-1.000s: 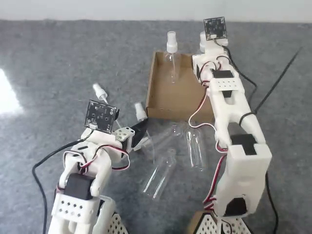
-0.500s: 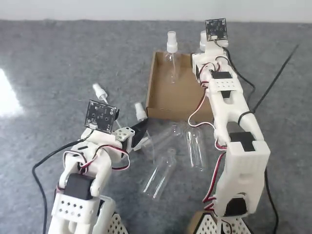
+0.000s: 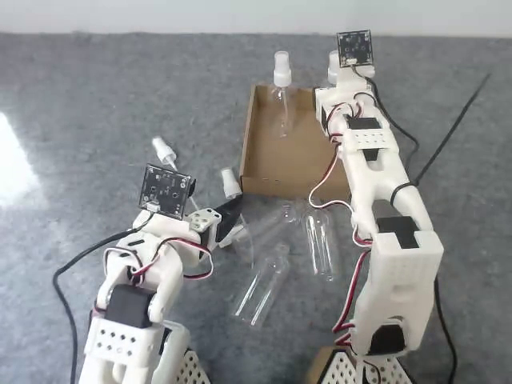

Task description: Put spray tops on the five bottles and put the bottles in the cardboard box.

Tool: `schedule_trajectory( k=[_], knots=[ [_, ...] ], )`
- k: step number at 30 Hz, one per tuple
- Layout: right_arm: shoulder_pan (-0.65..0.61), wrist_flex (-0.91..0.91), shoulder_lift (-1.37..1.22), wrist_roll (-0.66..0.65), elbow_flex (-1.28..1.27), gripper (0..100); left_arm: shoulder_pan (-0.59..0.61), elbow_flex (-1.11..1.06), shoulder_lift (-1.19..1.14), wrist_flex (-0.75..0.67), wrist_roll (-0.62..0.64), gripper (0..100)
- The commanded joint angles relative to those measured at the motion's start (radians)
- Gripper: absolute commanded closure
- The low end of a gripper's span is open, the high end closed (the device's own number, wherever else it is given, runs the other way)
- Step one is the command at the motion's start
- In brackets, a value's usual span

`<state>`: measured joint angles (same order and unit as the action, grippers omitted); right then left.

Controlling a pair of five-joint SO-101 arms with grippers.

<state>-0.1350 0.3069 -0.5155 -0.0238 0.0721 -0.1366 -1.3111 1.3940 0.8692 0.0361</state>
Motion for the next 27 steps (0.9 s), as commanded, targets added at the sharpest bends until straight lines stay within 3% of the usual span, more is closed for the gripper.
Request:
schedule_trajectory(
  k=[1,10,27],
  knots=[
    [0.004,0.008,0.022,0.008,0.064,95.0,-0.002,0.005,0.015,-0.032,-0.005,71],
    [-0.005,0.008,0.022,0.008,0.064,74.1,-0.002,0.005,0.015,-0.032,-0.005,71],
    [-0.005,0.114,0.024,0.014,0.189,73.0,-0.002,0.005,0.014,-0.032,-0.005,71]
  ],
)
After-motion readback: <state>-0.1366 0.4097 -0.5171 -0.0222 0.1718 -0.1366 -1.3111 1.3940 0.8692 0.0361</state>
